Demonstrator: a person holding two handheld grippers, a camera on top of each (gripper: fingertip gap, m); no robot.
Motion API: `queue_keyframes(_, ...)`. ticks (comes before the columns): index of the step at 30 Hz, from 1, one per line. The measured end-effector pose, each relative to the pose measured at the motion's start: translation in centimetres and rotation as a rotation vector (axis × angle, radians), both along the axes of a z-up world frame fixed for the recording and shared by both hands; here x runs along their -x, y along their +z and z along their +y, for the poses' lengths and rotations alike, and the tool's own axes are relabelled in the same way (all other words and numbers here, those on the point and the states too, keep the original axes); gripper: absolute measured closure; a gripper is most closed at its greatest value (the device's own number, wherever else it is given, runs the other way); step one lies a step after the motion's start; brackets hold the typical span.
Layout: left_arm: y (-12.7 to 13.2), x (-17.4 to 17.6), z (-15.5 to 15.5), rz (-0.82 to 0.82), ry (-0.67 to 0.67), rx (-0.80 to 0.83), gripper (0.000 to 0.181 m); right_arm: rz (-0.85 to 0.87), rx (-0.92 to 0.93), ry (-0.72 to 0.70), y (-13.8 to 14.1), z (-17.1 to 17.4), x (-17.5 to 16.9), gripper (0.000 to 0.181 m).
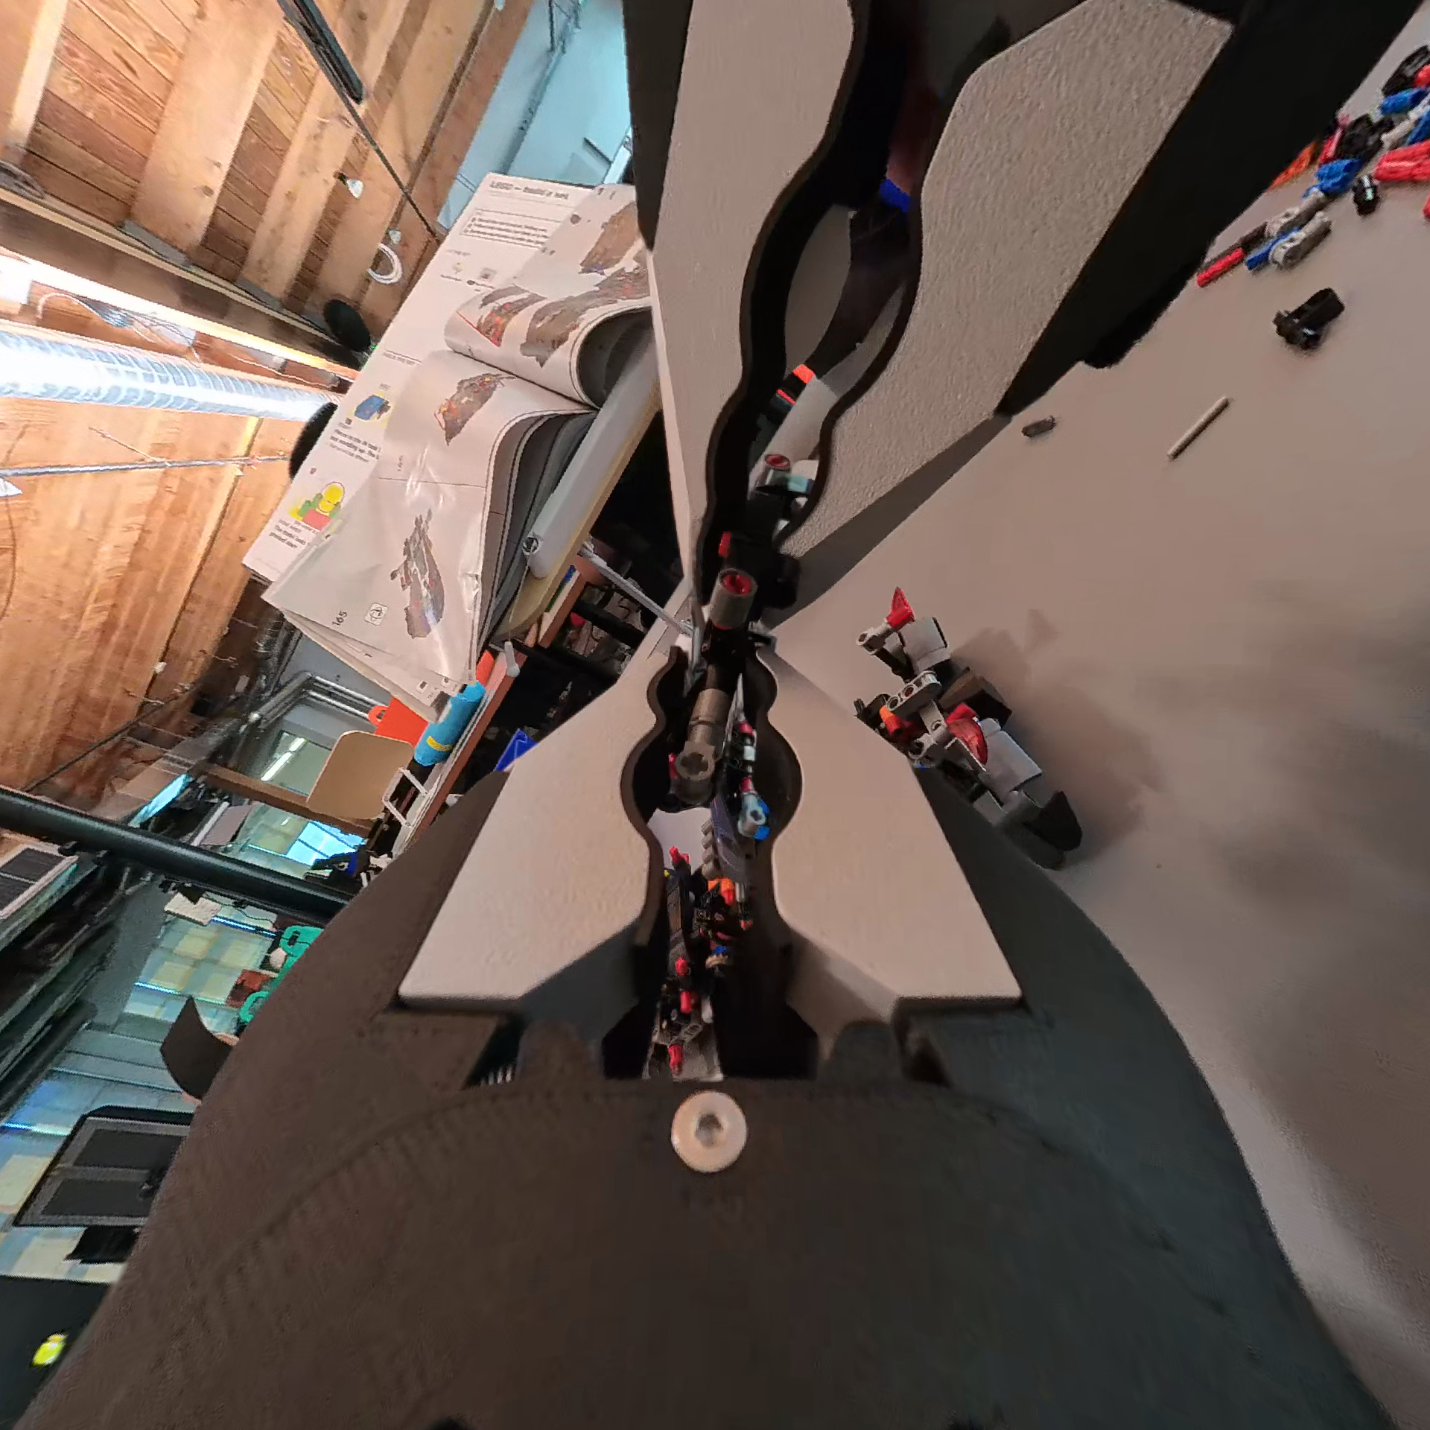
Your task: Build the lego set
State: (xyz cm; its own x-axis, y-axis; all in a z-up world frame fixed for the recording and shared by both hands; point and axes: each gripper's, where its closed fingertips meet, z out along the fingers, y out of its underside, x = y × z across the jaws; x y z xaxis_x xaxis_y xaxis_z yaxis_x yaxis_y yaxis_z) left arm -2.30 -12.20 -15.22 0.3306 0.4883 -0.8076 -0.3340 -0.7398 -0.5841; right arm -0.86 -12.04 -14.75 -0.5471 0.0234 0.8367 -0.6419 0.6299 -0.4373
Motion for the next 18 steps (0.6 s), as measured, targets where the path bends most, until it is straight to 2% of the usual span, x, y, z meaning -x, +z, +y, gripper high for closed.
queue_keyframes(2,-0.2,0.1,0.0,0.008,0.011,-0.003,0.163,-0.017,-0.019,0.001,-0.5,0.2,0.0,0.175)
queue_keyframes(5,0.3,0.2,-0.7,0.030,0.037,-0.044,0.132,-0.021,-0.012,-0.015,-0.9,0.6,0.5,0.175)
queue_keyframes(9,-0.9,1.7,-2.3,-0.030,0.106,-0.064,0.105,-0.030,-0.017,-0.030,-1.8,1.1,1.5,0.175)
queue_keyframes(13,-2.4,3.4,-2.8,-0.122,0.138,-0.086,0.099,-0.027,-0.042,-0.019,-2.7,1.0,2.4,0.175)
queue_keyframes(18,-3.5,5.6,-2.7,-0.185,0.177,-0.075,0.104,-0.020,-0.068,-0.012,-3.9,0.9,3.8,0.175)
